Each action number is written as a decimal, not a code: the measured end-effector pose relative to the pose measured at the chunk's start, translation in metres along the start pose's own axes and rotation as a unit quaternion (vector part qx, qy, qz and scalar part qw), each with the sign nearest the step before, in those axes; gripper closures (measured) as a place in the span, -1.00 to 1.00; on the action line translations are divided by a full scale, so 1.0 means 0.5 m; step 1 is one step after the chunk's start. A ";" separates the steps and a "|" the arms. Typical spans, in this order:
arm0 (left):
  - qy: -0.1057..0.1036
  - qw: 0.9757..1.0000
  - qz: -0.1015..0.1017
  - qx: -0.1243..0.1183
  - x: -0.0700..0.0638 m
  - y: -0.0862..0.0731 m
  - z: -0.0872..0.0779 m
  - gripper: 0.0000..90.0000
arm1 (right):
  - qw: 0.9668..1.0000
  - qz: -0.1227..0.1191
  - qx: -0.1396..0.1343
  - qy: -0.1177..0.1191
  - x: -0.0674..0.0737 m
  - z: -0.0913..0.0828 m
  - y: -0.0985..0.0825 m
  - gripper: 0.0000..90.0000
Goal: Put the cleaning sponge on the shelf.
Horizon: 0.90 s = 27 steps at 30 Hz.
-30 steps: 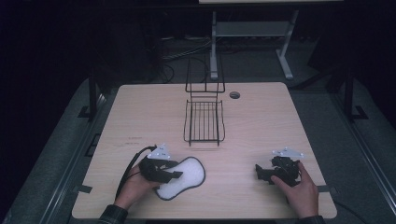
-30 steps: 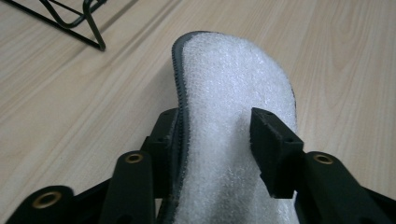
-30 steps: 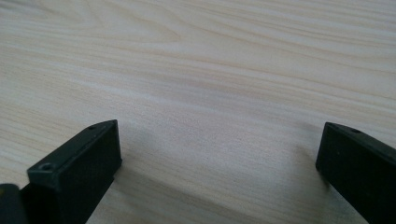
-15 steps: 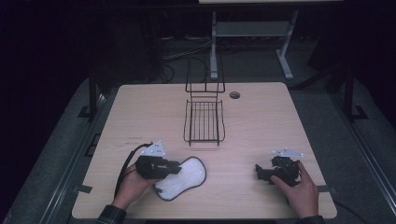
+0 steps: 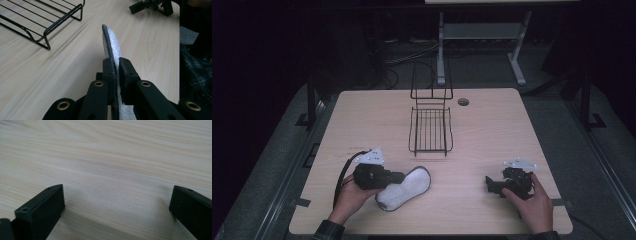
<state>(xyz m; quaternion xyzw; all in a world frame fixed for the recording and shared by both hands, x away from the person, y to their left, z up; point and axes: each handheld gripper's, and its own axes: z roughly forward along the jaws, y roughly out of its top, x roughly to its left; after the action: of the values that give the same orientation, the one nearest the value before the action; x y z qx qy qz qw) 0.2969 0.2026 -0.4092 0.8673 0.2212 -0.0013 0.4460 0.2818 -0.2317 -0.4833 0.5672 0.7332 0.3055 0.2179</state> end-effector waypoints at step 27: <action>0.011 1.000 -0.018 -0.017 0.010 0.016 -0.042 0.89 | 1.000 0.000 0.000 0.000 0.000 0.000 0.000 -1.00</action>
<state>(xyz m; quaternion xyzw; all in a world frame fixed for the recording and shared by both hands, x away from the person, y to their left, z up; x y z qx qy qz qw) 0.3006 0.2168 -0.3914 0.8555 0.2420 0.0040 0.4577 0.2818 -0.2317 -0.4833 0.5671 0.7332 0.3054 0.2181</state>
